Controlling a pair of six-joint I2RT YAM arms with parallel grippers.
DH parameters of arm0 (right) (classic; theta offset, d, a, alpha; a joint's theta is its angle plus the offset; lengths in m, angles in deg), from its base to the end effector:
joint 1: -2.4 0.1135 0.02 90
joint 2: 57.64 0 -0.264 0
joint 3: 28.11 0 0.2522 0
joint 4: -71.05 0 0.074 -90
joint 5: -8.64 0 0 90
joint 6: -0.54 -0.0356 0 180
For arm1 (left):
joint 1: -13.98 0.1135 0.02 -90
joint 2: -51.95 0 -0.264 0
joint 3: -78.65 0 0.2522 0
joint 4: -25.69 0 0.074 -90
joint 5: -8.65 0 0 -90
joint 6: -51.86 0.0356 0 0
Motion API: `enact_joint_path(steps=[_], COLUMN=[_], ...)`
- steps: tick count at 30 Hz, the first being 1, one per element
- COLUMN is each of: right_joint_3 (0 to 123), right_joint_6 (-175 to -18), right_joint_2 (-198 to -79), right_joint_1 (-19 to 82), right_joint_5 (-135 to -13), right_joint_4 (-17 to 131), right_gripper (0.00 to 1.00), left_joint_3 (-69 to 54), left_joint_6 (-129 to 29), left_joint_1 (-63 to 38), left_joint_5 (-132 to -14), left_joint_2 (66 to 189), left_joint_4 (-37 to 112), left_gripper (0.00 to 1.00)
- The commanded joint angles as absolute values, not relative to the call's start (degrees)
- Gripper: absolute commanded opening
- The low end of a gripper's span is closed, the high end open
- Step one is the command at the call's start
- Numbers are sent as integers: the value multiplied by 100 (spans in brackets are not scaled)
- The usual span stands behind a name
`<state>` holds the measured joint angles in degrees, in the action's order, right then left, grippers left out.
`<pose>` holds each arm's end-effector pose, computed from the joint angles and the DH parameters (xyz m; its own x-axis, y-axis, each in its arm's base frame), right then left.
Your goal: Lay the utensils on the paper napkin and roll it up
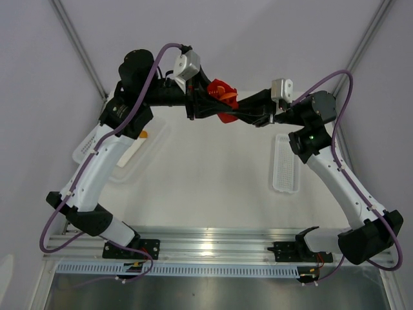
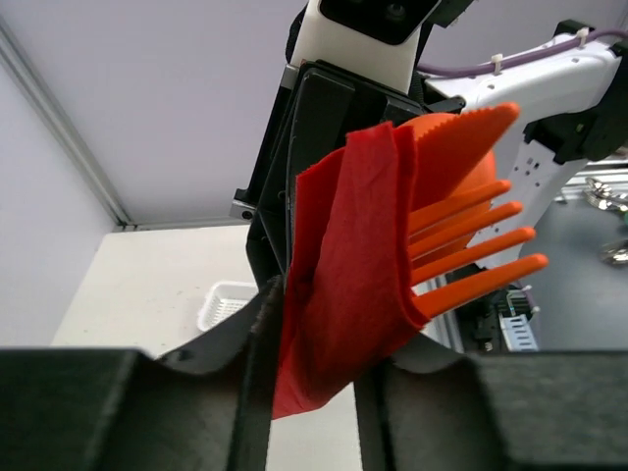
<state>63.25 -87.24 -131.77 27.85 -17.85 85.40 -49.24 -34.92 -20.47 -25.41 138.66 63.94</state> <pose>0.2258 0.1428 0.4892 0.5066 0.2220 -0.8331 -0.8612 0.0838 -0.5014 0.2212 -0.1875 0.5479 0.0982 -0.0292 -0.9947 0.9951 -0.0046 0.0984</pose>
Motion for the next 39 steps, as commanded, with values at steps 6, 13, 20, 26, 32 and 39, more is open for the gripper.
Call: enact_joint_path(steps=[6, 13, 20, 26, 32, 39], right_joint_3=[6572, 6572, 6686, 6686, 6651, 6475], right_joint_6=[-8647, -8533, -8506, -8515, -8612, -8919], right_joint_2=[-13033, -13033, -13200, -13209, -13235, -13305], right_joint_1=[2841, 2841, 2815, 2798, 2798, 2798], right_joint_5=[-1711, -1737, -1807, -1860, -1948, -2071], right_joint_4=[8681, 8453, 8251, 8014, 7794, 7952], right_gripper=[0, 0, 0, 0, 0, 9], left_joint_3=[-5226, -5236, -5245, -5262, -5236, -5192], left_joint_6=[-3752, -3937, -3489, -3260, -3032, -2803], left_joint_1=[-2126, -2153, -2161, -2152, -2135, -2126], left_joint_5=[-2352, -2273, -2308, -2370, -2607, -2739], left_joint_2=[13931, 13931, 13852, 13861, 13887, 13738], left_joint_4=[6081, 6116, 6432, 6634, 7144, 7311], left_gripper=[19, 1, 1, 1, 1, 1])
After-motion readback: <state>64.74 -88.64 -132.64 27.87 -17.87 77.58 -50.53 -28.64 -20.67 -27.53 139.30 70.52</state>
